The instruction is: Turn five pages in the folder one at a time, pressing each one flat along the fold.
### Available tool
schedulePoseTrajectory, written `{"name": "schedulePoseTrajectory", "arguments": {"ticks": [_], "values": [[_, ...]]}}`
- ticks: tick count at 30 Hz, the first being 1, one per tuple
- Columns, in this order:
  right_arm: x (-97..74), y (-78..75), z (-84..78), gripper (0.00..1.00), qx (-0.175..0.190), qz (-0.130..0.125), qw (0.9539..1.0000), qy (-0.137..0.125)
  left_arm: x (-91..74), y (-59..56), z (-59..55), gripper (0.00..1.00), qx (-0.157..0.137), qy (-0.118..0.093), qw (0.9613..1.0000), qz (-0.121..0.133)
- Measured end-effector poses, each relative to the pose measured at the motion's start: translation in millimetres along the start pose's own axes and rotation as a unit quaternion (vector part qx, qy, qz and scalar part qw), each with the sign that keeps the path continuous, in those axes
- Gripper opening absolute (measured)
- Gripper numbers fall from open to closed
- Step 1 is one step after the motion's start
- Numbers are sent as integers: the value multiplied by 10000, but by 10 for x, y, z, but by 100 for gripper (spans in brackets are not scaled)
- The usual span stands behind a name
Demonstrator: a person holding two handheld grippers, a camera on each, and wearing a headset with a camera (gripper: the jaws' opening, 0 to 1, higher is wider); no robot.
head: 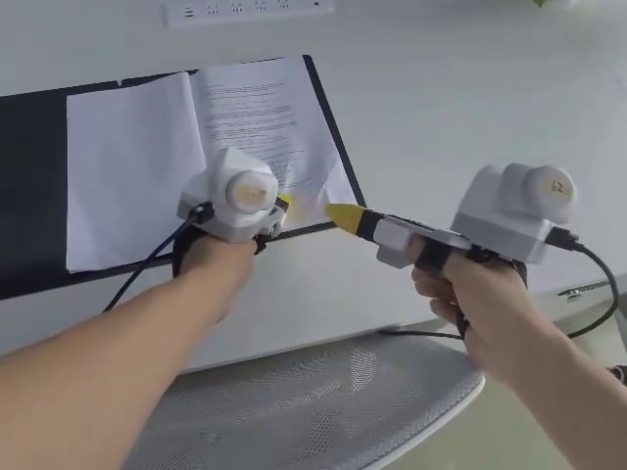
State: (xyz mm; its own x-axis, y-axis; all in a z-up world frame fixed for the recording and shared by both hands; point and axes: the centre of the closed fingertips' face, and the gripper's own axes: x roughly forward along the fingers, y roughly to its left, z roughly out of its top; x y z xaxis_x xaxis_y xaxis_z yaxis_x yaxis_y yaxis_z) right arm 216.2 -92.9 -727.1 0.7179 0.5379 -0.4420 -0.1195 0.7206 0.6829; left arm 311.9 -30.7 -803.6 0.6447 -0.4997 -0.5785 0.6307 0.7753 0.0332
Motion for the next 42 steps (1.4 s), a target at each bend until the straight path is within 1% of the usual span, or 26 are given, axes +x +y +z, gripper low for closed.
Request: {"name": "schedulePoseTrajectory", "arguments": {"ticks": [5,7,8,10,13,15,17,18,19,20,21,23,24,25,26,27,28,30,31,32,33,34,36,40,41,42], "values": [[18,-14,49,52,120,28,9999,-72,11,17,-4,14,-13,24,10000,40],[22,-19,59,52,124,24,9999,-86,16,76,-2,10,-41,38,9999,108],[27,-18,66,52,130,32,9999,-93,12,83,-6,9,-48,59,9999,112],[41,-26,80,51,134,33,9998,-106,9,73,-10,8,-34,68,9999,91],[89,-58,123,48,174,34,9997,-147,12,98,-13,5,-88,74,9999,129],[145,-70,181,43,273,92,9993,-247,12,111,-16,4,-145,82,9998,125],[219,-129,207,41,424,69,9987,-260,12,111,-16,4,-171,93,9997,111],[251,-162,207,41,556,19,9981,-249,11,114,-15,3,-184,97,9997,112],[291,-197,175,41,790,-26,9968,-124,11,112,-15,3,-190,100,9997,112],[325,-194,186,42,890,48,9959,-150,10,113,-14,3,-200,102,9997,113],[362,-235,186,41,961,5,9953,-139,9,111,-16,3,-202,101,9997,115],[424,-281,183,38,984,-18,9951,-106,7,111,-14,3,-208,101,9997,115],[445,-316,166,36,1084,-80,9941,-59,7,112,-13,3,-213,102,9997,114],[466,-348,167,36,1168,-131,9930,-82,6,110,-13,3,-216,103,9996,114],[498,-370,142,36,1415,-133,9898,-45,5,111,-12,3,-226,104,9996,114],[516,-387,123,35,1464,-128,9891,-2,4,109,-12,3,-234,101,9996,113],[538,-416,119,33,1506,-143,9885,-23,5,112,-12,3,-244,102,9996,112],[558,-457,86,28,1655,-210,9860,22,9,115,-12,3,-271,102,9995,116],[566,-440,91,25,1734,-137,9847,-6,10,115,-12,3,-273,99,9995,112],[574,-449,87,21,1872,-138,9822,-11,10,116,-11,3,-277,94,9995,111],[574,-468,87,19,1902,-176,9816,-30,10,116,-11,3,-297,89,9995,110],[584,-471,94,16,1938,-142,9809,-52,10,117,-10,3,-300,88,9995,107],[591,-482,91,12,2062,-155,9784,-62,10,117,-9,3,-306,86,9994,108],[590,-472,79,4,2104,-164,9775,-34,11,118,-9,3,-319,84,9994,100],[594,-455,93,1,2109,-101,9774,-63,11,119,-8,3,-338,81,9993,98],[594,-459,89,0,2126,-118,9771,-56,10,120,-7,3,-334,82,9994,98]]}}
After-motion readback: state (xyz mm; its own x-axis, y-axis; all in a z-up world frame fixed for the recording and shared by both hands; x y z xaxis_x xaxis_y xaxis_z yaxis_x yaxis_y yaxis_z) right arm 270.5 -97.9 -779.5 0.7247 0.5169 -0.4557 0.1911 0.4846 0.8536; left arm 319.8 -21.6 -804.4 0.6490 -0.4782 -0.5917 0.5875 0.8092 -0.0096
